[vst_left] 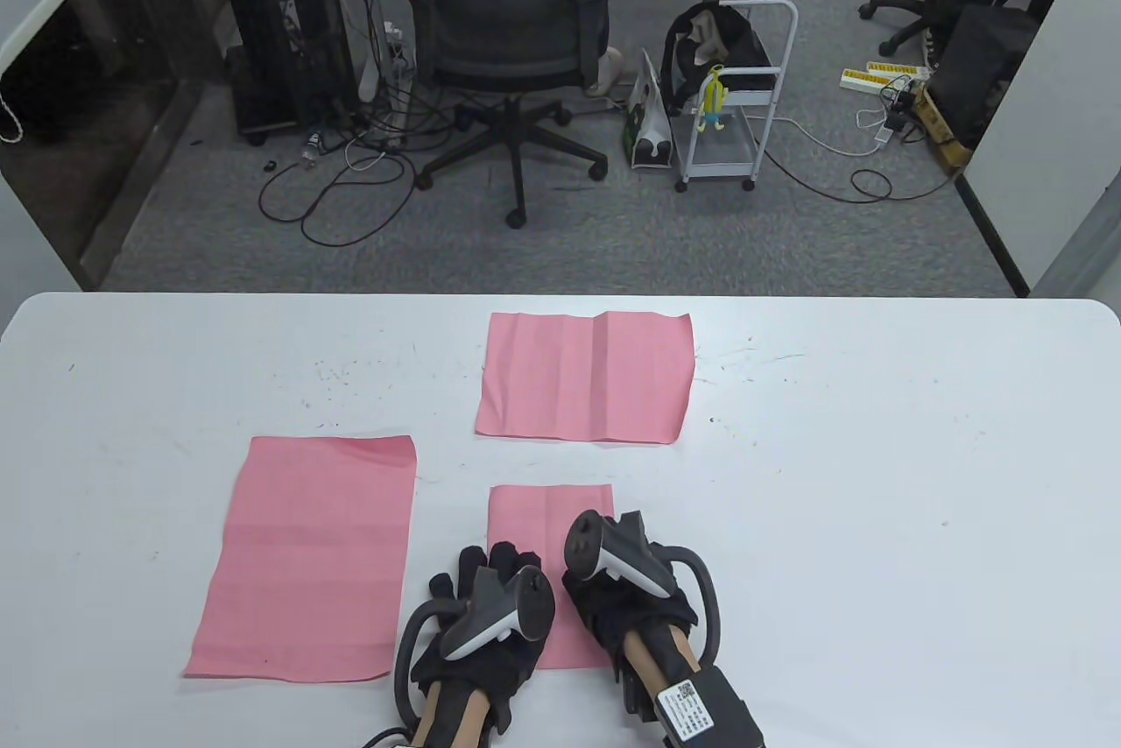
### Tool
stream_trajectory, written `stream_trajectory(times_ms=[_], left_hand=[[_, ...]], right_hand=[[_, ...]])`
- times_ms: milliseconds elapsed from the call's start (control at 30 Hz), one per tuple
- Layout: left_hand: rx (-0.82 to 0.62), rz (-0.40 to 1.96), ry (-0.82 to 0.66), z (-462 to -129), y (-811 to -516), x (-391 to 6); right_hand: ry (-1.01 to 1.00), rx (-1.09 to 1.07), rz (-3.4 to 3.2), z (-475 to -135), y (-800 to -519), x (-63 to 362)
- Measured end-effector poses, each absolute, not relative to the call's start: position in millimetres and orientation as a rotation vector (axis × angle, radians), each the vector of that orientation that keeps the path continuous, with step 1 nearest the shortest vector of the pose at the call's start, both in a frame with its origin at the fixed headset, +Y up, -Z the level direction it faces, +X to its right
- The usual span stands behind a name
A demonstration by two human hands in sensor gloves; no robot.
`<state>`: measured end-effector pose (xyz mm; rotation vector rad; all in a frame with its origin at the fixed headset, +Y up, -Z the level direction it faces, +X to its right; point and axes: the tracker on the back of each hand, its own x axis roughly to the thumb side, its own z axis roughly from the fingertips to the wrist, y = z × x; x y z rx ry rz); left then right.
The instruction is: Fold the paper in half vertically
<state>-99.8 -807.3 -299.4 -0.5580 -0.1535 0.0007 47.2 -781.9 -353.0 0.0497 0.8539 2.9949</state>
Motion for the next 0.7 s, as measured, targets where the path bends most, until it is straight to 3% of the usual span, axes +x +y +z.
stream_trajectory(times_ms=[267, 700], left_hand=[[-0.558, 0.004, -0.154, -299.4, -807.5, -98.7], [-0.555, 0.000, -0.154, -299.4, -807.4, -98.4]], right_hand=[[0.882, -0.037, 2.925, -377.6, -784.3, 49.2], [0.767, 0.227, 3.003, -346.6, -760.1, 52.5]])
